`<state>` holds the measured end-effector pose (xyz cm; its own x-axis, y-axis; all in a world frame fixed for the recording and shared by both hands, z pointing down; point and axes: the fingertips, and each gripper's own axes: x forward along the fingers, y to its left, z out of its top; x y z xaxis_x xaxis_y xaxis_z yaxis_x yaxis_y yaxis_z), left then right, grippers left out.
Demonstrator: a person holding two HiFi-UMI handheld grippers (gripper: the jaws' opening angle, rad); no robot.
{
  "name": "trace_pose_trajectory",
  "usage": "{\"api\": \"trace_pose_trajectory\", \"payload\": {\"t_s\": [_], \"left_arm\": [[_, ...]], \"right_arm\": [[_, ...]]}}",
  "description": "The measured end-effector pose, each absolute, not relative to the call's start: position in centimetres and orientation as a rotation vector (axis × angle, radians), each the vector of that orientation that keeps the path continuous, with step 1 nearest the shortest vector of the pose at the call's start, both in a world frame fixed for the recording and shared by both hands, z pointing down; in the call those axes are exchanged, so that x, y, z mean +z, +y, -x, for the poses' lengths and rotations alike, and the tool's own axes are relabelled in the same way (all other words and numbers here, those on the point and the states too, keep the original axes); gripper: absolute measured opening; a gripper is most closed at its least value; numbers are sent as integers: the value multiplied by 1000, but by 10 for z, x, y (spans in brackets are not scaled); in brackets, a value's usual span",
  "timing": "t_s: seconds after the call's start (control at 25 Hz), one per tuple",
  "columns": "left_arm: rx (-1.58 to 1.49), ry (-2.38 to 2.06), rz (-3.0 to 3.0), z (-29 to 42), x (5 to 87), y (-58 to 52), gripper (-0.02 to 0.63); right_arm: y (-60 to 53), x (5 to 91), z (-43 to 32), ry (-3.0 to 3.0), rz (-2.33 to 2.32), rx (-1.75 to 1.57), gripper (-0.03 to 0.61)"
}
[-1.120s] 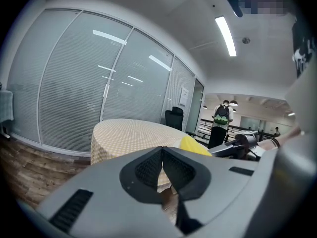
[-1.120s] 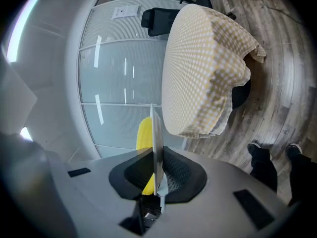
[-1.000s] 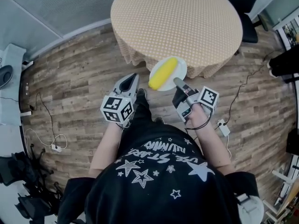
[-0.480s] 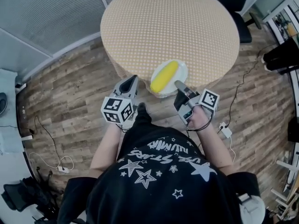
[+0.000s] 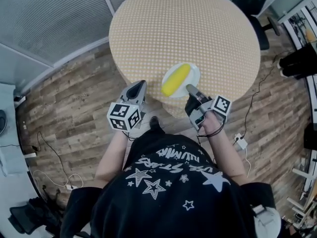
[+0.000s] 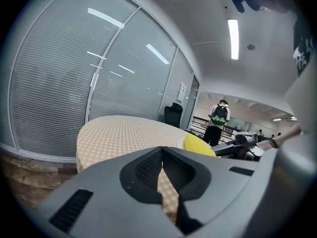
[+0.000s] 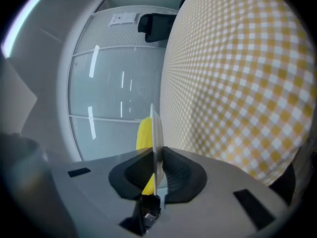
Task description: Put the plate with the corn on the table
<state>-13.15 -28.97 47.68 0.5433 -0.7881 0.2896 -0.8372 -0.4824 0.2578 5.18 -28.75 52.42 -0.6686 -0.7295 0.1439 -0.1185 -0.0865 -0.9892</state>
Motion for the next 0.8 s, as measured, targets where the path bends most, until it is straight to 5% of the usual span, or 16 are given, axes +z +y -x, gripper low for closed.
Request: {"api": "trace_pose_trajectory", "payload": {"t_s": [0.8], "left_arm": [[209, -1285, -2364, 193, 516, -365, 8]], "right_arm": [[-396, 572, -1, 1652, 1044, -1813, 54]]}}
